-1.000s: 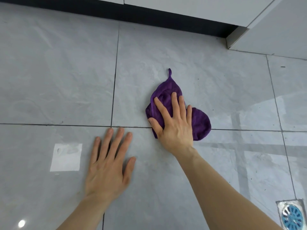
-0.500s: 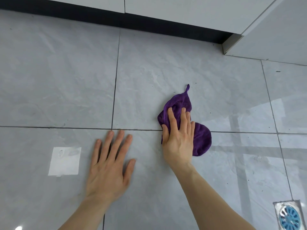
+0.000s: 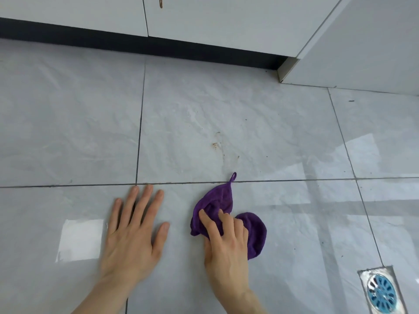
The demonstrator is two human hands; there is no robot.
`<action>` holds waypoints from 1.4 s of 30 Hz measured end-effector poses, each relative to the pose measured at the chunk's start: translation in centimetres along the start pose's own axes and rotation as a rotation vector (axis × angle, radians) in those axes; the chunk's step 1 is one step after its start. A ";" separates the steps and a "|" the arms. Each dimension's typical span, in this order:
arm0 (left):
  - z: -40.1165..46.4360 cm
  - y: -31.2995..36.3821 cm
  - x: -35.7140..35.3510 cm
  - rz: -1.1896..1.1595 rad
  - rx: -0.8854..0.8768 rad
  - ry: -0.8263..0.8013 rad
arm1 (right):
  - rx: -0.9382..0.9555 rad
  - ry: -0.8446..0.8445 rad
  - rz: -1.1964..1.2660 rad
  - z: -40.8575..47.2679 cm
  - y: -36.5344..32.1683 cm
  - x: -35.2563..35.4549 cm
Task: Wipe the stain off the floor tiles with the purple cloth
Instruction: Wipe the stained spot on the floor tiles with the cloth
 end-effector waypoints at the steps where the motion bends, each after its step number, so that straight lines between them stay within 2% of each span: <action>1: -0.1 0.0 0.0 -0.004 0.003 0.003 | -0.010 -0.015 0.065 0.1 0.0 0.5; 4: 0.1 -0.2 -0.2 -0.002 0.009 0.006 | -0.054 -0.082 0.308 0.7 -0.5 2.3; 6: 0.3 -0.5 0.0 -0.008 0.012 0.013 | -0.167 -0.117 0.503 1.2 -1.1 3.8; 8: 0.4 -0.6 0.0 -0.008 0.008 0.017 | -0.325 -0.212 0.724 2.3 -1.4 5.7; 10: 0.6 -0.7 0.1 -0.013 0.016 0.022 | -0.405 -0.340 0.858 3.8 -1.2 7.5; 11: 0.7 -0.8 0.2 -0.012 0.021 0.024 | -0.401 -0.395 0.857 4.5 -0.8 8.2; 13: 0.9 -0.8 0.3 -0.010 0.023 0.020 | -0.343 -0.454 0.697 5.6 0.4 8.5; 15: 0.9 -0.8 0.2 0.000 0.021 0.008 | -0.282 -0.412 0.504 6.2 1.7 7.7; 18: 0.8 -0.9 0.1 0.000 0.023 -0.004 | -0.240 -0.312 0.465 6.0 2.4 5.9; 21: 0.9 -0.9 0.1 -0.008 0.024 -0.006 | -0.248 -0.033 0.304 4.8 1.8 4.1; 23: 0.9 -0.9 0.1 -0.014 0.023 -0.007 | -0.280 0.037 0.220 3.9 0.8 3.0; 28: 1.0 -1.0 0.0 -0.012 0.026 -0.009 | -0.050 -0.097 0.131 1.0 -1.5 0.4; 34: 1.0 -1.0 0.1 -0.011 0.028 -0.008 | 0.050 -0.176 -0.034 0.6 -0.5 -0.5; 39: 1.0 -0.9 0.1 -0.012 0.022 -0.023 | -0.011 -0.150 0.012 2.0 -0.4 -0.6; 42: 1.0 -0.9 0.2 -0.012 0.026 -0.032 | -0.045 -0.080 0.035 6.2 1.0 -0.7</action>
Point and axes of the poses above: each hand's wrist, its own z-axis towards the middle knuckle, its own x-axis out of the back of the hand, y = z × x, the point moved 1 cm from there along z, towards the middle knuckle, and after that the axes turned 1 degree about z, right-handed, at the moved point
